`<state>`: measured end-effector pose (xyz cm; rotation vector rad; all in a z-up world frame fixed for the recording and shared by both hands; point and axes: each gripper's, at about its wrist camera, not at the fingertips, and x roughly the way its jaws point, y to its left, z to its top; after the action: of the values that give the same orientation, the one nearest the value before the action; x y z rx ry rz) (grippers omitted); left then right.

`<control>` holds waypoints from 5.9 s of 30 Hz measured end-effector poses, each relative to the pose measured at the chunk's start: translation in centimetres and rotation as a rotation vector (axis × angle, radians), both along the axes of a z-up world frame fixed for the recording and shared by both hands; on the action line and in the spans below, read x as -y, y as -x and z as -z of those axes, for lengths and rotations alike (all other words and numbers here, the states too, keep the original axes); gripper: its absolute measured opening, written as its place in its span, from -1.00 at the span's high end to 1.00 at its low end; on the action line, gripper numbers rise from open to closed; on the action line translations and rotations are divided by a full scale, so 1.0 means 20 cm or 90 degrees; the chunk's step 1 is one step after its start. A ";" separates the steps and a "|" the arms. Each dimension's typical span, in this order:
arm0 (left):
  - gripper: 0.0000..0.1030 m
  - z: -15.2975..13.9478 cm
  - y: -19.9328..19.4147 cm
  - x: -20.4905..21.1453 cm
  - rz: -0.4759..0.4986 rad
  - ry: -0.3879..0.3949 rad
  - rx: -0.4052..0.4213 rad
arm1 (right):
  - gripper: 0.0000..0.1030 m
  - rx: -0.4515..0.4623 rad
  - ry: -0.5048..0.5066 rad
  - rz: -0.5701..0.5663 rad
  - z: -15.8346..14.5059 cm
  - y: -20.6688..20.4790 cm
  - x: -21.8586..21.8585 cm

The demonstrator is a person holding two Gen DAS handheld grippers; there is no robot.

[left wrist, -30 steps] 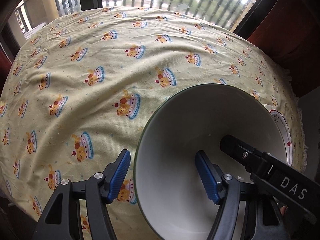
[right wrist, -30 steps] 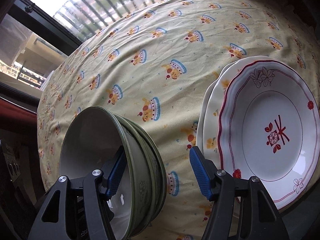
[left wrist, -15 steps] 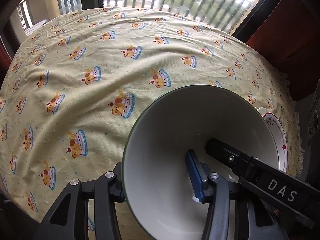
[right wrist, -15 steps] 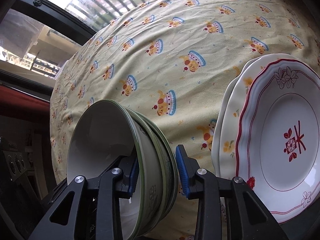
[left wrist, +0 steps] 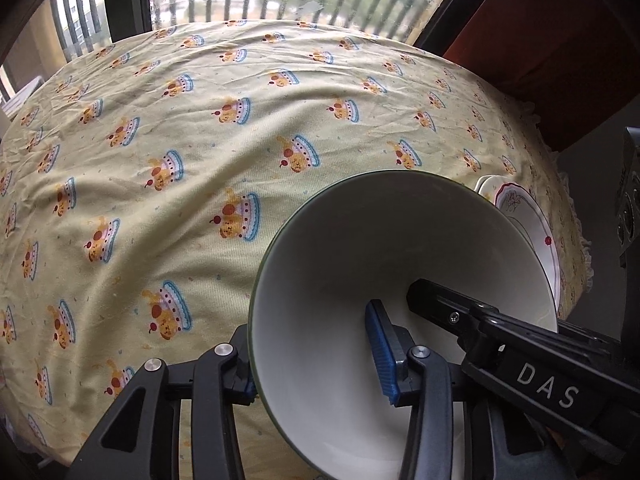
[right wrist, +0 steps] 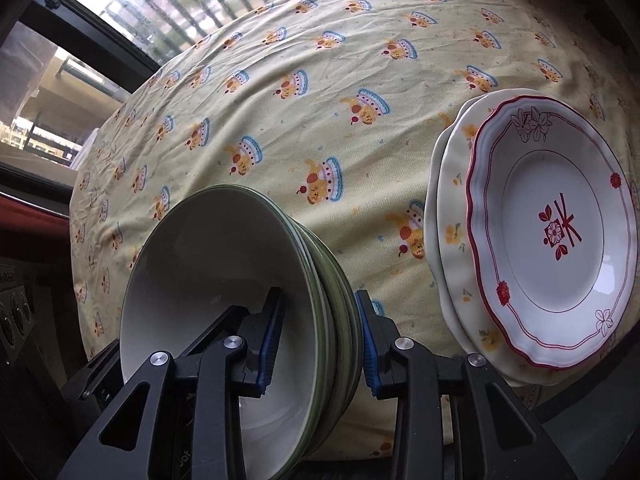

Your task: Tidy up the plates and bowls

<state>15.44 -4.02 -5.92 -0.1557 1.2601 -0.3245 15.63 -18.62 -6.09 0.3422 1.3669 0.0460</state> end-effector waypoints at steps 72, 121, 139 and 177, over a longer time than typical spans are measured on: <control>0.17 -0.22 0.02 0.93 -0.080 -0.004 0.040 | 0.29 0.070 0.001 -0.035 -0.26 -0.02 0.93; -0.55 -0.25 0.06 1.01 -0.113 -0.083 0.108 | -0.14 0.137 0.071 -0.063 -0.25 0.00 1.09; -0.64 -0.43 0.27 0.52 -0.011 -0.061 0.250 | -0.49 0.264 0.252 0.086 -0.57 0.38 0.71; -0.97 -0.25 0.72 -0.04 -0.202 -0.143 0.390 | -0.82 0.440 0.195 -0.018 -0.28 0.72 0.13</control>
<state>1.04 -3.23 -0.94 -0.0543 0.6425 0.0499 1.18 -21.19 -0.58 0.0337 0.6767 -0.0212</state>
